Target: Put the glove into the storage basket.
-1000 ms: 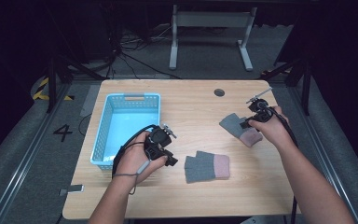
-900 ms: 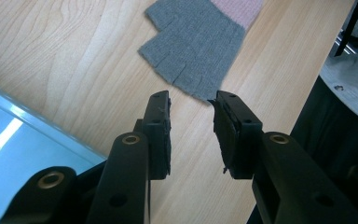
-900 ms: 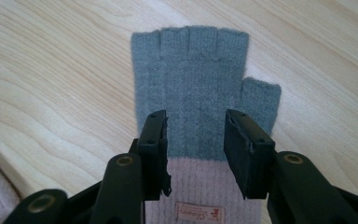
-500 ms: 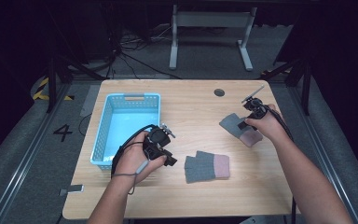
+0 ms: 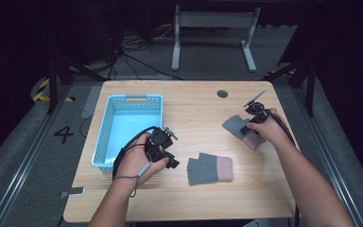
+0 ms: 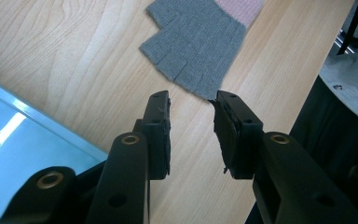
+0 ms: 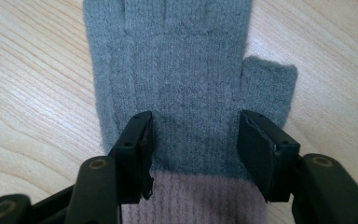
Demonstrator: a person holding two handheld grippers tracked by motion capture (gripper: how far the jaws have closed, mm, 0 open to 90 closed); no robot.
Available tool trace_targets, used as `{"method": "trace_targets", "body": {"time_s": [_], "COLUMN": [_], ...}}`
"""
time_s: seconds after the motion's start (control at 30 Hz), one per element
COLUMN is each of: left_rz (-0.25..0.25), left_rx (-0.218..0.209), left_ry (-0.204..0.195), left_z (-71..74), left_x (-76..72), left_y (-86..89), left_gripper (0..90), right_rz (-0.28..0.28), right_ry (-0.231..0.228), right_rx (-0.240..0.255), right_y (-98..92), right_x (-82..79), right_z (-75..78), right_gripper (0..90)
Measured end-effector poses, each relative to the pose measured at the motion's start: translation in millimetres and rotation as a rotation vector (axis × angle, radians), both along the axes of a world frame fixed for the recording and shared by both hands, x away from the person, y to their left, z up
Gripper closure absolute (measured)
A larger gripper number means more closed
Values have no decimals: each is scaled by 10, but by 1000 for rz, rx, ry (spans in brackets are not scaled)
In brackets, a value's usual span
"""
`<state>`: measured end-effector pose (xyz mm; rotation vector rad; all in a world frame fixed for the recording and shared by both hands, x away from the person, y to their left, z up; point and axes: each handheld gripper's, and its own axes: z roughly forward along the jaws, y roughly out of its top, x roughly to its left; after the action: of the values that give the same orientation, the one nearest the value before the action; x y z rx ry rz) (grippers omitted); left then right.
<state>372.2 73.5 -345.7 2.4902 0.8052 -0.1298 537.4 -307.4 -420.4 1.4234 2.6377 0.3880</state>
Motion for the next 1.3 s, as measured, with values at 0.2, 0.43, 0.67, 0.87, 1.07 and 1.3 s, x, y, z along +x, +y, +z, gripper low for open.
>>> {"method": "trace_targets", "body": {"time_s": [0.2, 0.43, 0.67, 0.87, 1.07, 1.3], "left_rz": [1, 4, 3, 4, -2, -10], "left_rx": [1, -1, 0, -2, -2, -1], "left_ry": [-1, -1, -2, 2, 1, -1], "left_z": [1, 3, 6, 5, 8, 13], "left_x": [-11, -19, -18, -11, 1, 5], "left_y": [-6, 9, 15, 11, 4, -24], "left_gripper": [663, 663, 662, 663, 663, 661], "right_rz": [2, 5, 17, 22, 41, 61], "right_ry": [3, 12, 19, 1, -17, -55], "right_rx": [-23, -38, -45, -29, -10, 31], "right_y": [29, 58, 72, 52, 22, -2], "right_x": [-5, -3, -9, -35, -94, -219], "right_z": [-8, 1, 11, 17, 115, 294], "right_gripper": [471, 620, 753, 779, 780, 780]}}
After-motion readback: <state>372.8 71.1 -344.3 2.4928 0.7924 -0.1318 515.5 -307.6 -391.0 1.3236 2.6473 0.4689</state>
